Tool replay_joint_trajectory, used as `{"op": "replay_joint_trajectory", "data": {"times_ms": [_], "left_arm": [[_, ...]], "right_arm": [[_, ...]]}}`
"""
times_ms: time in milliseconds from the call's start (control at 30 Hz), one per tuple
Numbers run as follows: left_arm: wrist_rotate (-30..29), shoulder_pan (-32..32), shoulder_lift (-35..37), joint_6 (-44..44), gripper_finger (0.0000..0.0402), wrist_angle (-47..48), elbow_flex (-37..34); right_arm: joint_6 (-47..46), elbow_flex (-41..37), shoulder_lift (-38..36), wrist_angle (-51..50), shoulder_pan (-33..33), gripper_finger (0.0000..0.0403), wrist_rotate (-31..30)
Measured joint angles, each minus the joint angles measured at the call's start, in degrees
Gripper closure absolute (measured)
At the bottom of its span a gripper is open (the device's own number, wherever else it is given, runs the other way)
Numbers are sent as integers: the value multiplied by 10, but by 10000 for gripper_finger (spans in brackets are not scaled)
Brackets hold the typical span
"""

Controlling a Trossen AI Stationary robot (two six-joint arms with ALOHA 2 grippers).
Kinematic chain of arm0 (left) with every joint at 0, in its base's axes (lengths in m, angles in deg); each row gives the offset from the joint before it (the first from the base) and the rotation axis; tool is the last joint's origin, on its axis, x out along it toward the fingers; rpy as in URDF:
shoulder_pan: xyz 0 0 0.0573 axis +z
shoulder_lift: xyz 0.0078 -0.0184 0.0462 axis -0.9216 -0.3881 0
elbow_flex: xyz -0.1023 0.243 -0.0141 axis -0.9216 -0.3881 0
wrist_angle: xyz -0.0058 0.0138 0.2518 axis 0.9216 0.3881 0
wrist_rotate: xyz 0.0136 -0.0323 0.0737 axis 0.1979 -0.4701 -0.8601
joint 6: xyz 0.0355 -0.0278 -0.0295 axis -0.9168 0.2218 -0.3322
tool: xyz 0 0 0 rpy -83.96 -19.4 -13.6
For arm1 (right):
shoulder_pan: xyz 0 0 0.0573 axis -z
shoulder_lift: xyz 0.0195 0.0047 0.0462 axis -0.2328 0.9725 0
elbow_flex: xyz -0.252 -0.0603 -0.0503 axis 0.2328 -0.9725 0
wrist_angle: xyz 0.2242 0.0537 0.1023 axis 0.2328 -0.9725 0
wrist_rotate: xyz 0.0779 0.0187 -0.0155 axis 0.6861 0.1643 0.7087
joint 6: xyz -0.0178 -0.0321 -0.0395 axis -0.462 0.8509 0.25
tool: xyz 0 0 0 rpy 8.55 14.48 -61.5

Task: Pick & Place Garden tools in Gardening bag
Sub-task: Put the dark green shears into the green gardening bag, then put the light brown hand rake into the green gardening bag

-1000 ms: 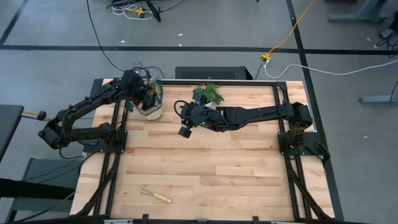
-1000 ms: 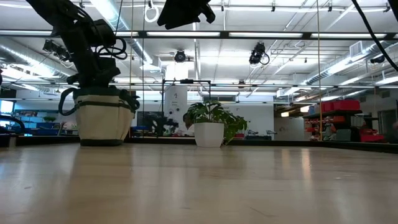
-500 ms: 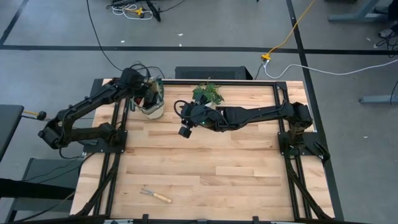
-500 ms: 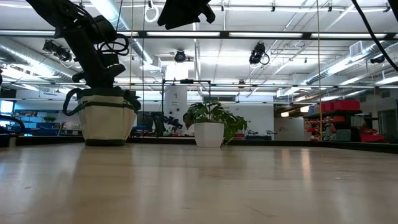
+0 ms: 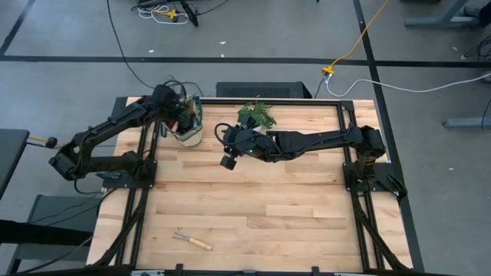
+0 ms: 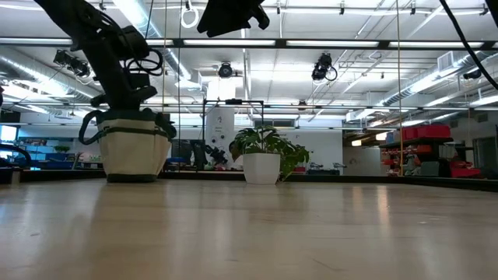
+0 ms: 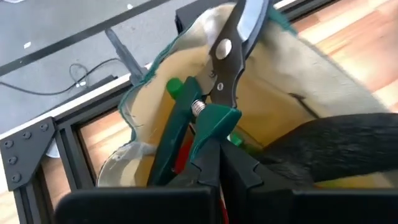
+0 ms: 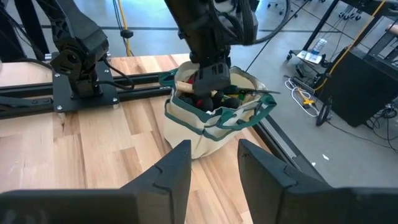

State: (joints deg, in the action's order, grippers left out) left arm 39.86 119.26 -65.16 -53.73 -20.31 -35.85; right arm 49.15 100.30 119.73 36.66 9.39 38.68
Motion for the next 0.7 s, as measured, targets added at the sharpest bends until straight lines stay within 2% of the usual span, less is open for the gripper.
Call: {"op": "replay_joint_trajectory", "data": {"times_ms": [200,300,700], "left_arm": [[-5,0,-49,1,389,-22,1],[-8,0,-47,-4,381,-25,1],[-3,0,91,-7,378,9,17]], "right_arm": [[-2,1,0,-6,0,271,0],[-2,1,0,-15,0,271,0],[-17,1,0,-21,0,271,12]]}}
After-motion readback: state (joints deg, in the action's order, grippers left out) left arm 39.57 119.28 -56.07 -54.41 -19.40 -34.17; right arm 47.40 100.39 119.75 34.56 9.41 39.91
